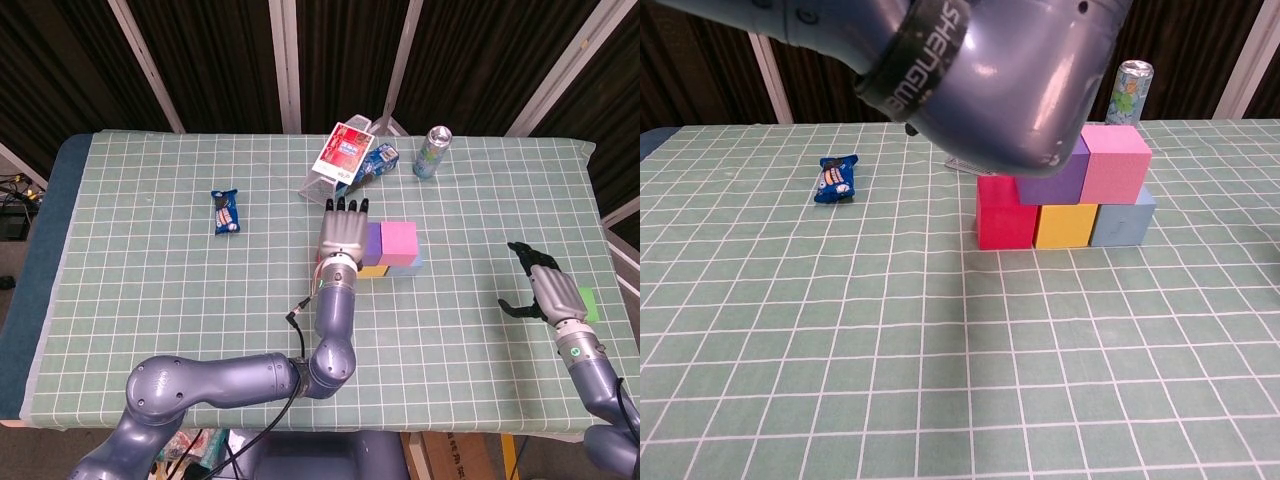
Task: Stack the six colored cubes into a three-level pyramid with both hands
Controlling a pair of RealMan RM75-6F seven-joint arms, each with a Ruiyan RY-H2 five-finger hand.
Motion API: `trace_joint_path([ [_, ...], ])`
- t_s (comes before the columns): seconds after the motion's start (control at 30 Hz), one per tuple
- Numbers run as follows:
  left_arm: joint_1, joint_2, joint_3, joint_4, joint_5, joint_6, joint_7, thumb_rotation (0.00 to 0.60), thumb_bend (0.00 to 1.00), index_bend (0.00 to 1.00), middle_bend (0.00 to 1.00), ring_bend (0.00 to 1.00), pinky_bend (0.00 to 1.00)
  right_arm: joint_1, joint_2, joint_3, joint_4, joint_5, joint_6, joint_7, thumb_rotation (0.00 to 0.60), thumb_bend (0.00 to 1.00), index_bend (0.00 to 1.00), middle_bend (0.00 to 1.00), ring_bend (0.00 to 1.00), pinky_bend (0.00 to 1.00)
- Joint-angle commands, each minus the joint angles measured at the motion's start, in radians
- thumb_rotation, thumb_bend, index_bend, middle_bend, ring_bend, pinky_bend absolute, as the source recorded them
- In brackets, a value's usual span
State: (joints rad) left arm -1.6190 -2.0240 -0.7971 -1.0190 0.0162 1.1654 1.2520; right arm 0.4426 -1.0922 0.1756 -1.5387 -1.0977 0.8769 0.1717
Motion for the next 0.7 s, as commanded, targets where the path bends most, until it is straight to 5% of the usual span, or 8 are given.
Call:
trace_joint_path([
  [0.03, 0.073, 0.057, 0.028, -0.121, 0.009, 0.050, -0.020, 0.600, 0.16, 0.00, 0.09, 0.00, 0.03, 0.000, 0.001, 0.000, -0.002, -0.002, 0.002, -0.001, 0.600, 0.32, 0.00, 0.05, 0.05, 0.00],
  [0.43, 0.339, 0.271, 0.135, -0.543, 0.090, 0.166, -0.160, 0.600, 0.16, 0.00, 0.09, 0.00, 0.03, -0.001, 0.004, -0.002, -0.012, 0.001, 0.006, -0.010, 0.600, 0.32, 0.00, 0.05, 0.05, 0.00],
  [0.7, 0.458, 0.394, 0.188, -0.704, 0.174, 0.189, -0.260, 0.600, 0.16, 0.00, 0.09, 0.00, 0.03, 0.006, 0.003, -0.009, -0.012, 0.030, -0.023, -0.028, 0.600, 0.32, 0.00, 0.04, 0.04, 0.00],
])
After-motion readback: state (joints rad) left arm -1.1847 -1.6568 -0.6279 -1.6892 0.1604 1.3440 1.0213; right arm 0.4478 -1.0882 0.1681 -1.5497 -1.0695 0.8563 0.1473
